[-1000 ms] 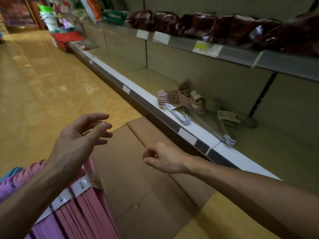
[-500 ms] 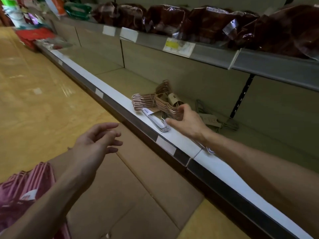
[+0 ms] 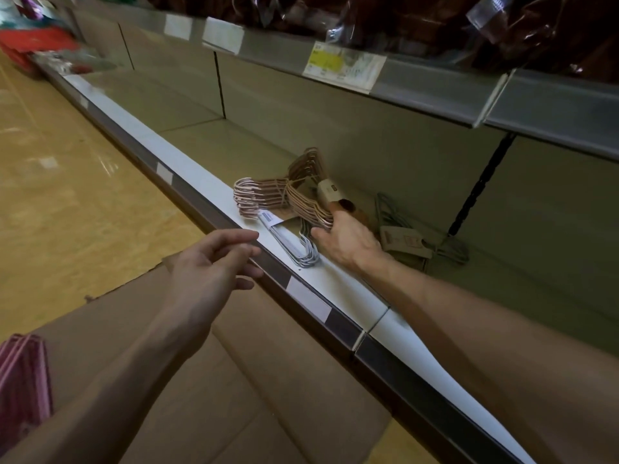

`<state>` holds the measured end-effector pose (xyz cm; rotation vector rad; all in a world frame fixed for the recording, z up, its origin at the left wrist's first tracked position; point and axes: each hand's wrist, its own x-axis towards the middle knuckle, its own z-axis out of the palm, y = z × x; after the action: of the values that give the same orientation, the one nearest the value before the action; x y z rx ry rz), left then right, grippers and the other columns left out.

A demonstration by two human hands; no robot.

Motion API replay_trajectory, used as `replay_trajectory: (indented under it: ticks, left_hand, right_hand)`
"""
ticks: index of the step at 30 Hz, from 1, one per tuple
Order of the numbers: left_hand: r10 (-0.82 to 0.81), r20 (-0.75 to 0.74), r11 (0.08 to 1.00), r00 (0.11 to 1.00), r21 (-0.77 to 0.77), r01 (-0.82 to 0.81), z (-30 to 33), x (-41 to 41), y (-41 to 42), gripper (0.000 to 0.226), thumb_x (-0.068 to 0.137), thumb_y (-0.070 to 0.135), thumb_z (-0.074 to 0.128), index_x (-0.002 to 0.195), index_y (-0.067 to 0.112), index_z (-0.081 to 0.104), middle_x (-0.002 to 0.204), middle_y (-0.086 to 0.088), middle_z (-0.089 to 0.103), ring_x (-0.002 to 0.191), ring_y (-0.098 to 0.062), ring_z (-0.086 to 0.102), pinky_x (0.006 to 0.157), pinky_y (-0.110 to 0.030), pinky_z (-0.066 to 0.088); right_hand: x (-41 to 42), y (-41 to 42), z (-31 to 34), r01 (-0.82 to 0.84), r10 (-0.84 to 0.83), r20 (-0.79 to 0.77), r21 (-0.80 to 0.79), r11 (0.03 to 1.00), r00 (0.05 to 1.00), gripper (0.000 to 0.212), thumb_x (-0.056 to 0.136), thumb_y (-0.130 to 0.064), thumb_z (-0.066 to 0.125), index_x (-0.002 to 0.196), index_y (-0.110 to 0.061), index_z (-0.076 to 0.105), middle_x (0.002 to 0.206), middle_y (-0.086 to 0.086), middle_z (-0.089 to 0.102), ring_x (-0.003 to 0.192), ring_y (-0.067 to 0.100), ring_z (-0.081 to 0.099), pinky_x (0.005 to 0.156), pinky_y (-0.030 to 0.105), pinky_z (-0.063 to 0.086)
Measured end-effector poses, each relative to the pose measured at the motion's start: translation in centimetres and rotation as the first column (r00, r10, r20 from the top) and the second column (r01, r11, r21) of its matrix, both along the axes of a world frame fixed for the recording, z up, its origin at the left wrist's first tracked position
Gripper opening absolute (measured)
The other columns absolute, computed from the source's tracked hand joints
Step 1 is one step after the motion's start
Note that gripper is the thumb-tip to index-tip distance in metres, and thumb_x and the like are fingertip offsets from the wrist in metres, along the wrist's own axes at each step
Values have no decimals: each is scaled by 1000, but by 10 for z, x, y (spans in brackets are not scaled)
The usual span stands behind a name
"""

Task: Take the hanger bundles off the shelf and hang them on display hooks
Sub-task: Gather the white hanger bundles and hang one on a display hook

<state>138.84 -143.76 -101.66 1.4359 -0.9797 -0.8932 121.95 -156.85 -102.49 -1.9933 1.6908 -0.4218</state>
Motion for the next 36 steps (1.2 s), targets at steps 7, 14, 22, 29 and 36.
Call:
replay_trajectory:
  ticks: [7, 14, 22, 29, 36]
  left_hand:
    - [-8, 19, 1000, 1000, 22, 8, 0, -3, -8, 18, 96, 11, 59, 102, 23, 72, 86, 0, 72, 76, -20, 71, 68, -33, 57]
    - [-8, 60, 999, 998, 45, 5, 8, 9, 5, 18, 97, 10, 57, 103, 21, 71, 93, -4, 72, 80, -22, 71, 68, -32, 57]
    - [12, 64, 999, 998, 29, -14, 14, 16, 17, 18, 99, 11, 56, 105, 21, 69, 94, -2, 71, 80, -19, 71, 67, -29, 57]
    - [61, 444, 998, 894, -34, -51, 20, 33, 34, 34, 95, 15, 60, 128, 25, 54, 115, 0, 60, 89, -15, 65, 71, -28, 55]
    - [123, 887, 992, 446, -103, -68, 48, 71, 65, 108, 73, 18, 85, 153, 37, 15, 155, -5, 14, 127, -33, 44, 82, -42, 53]
  right_hand:
    - [4, -3, -7, 112, -116, 83, 51, 992, 990, 28, 105, -37, 42, 123, -18, 53, 109, 7, 61, 99, 27, 57, 85, 39, 45]
    - [-12, -14, -9, 214, -198, 242, -40, 976, 950, 33, 98, -7, 53, 130, -14, 55, 116, 4, 67, 108, 21, 60, 84, 33, 47]
    - [-33, -12, 9, 218, -136, 351, -207, 954, 927, 17, 99, -22, 59, 115, -15, 62, 109, 7, 67, 95, 21, 57, 79, 31, 43]
    - [-34, 4, 25, 136, -35, 472, -180, 974, 881, 8, 97, -27, 64, 104, -27, 66, 100, 10, 73, 95, 31, 69, 87, 44, 59]
    - [-20, 29, 43, -116, 180, 601, -144, 983, 779, 25, 93, -12, 68, 80, -34, 69, 96, 2, 74, 96, 25, 72, 91, 50, 57]
